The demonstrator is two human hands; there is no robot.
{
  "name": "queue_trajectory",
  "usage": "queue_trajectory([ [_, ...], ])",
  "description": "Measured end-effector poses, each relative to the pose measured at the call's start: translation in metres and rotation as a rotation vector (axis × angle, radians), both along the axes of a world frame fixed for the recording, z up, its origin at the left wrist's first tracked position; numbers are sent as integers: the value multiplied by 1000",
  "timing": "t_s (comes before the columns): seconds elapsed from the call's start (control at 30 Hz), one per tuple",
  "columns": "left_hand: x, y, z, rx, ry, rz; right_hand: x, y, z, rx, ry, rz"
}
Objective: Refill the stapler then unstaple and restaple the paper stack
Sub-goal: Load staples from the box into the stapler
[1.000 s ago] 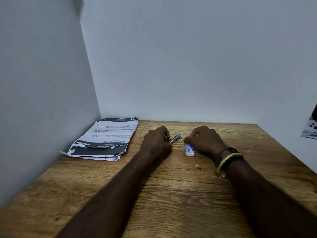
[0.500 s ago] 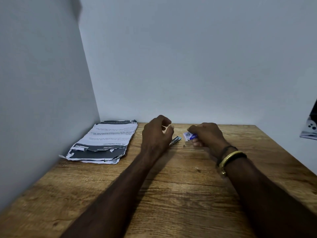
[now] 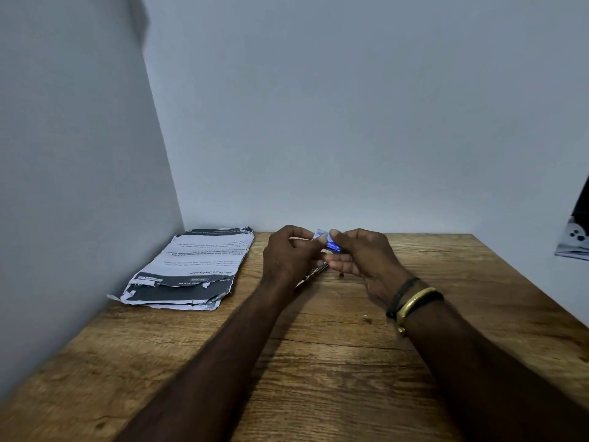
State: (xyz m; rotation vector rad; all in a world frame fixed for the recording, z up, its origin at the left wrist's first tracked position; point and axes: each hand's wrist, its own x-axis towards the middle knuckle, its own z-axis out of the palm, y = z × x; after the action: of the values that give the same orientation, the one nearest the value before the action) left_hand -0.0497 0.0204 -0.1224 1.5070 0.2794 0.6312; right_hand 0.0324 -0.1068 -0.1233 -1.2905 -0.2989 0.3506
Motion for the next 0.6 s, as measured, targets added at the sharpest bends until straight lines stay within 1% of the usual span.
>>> queue_trajectory([
  [0.07,-2,-2,2,-70,17,-30,-1,2,-1,2,3,15],
  [0.17,-5,-3,3,-108,12,-49,-3,4,-1,-18,-11,27],
  [0.3,-8,-1,9,-211,8,-71,-2,1,0,-24,-35,57],
  [0.47,-6,7,9,-232,63,-62,-3,-3,3,43,-28,76],
  [0.6,-4,12,9,-277,63,-49,-2,-7,5,40,-17,98],
])
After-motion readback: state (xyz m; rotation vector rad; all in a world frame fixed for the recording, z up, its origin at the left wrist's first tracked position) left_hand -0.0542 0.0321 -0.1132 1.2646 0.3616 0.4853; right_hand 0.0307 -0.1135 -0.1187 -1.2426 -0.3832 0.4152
